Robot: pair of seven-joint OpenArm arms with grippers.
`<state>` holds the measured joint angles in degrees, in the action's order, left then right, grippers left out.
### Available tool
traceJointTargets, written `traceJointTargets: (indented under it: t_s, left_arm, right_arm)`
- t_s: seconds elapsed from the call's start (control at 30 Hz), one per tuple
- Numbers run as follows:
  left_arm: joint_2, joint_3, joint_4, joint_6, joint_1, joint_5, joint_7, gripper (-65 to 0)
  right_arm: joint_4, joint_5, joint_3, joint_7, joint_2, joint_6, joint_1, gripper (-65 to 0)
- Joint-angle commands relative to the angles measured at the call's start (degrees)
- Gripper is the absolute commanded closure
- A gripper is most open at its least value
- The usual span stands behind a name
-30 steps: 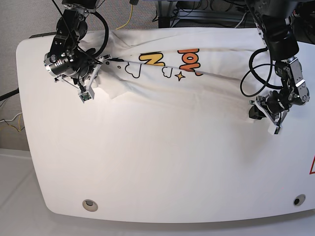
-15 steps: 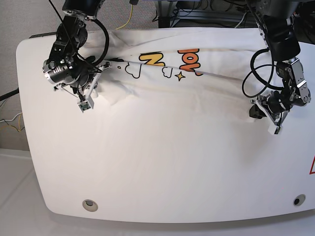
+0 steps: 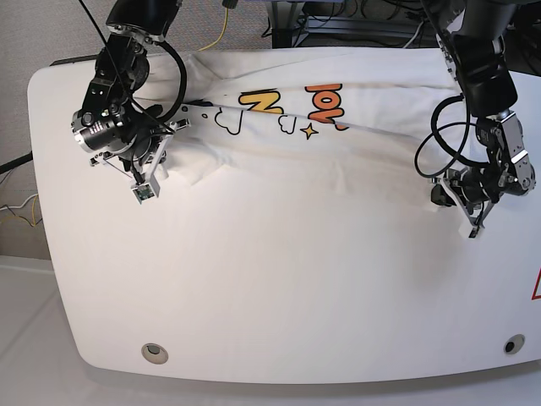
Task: Fold the T-shirt properly
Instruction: 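Hold the shirt with the right gripper while the left gripper pulls the edge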
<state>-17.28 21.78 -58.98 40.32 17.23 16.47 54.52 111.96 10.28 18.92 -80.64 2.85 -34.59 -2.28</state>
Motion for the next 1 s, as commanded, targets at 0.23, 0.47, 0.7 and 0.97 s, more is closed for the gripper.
traceJointTargets:
  t_s: [0.23,0.47,0.7,0.97]
  left_arm:
    - [-0.35,0.07,-8.05,-0.32,2.06,-0.6,5.39,-8.8]
    - [-0.17,0.07,-12.54,-0.32,2.06,-0.6,9.52,-8.8]
    - [-0.17,0.07,-15.44,-0.32,2.15,-0.6,12.34,-8.8]
    - [-0.26,0.07,-15.61,-0.32,1.89,-0.86,13.21,-9.0]
  right_arm:
    - [0.87,-0.04,0.12,0.64,0.36,-0.18,0.92,0.0]
    - [0.87,-0.04,0.12,0.64,0.36,-0.18,1.01,0.0]
    - [0.87,0.13,0.12,0.64,0.36,-0.18,1.1,0.0]
    - [0.87,0.22,0.12,0.64,0.36,-0.18,0.92,0.0]
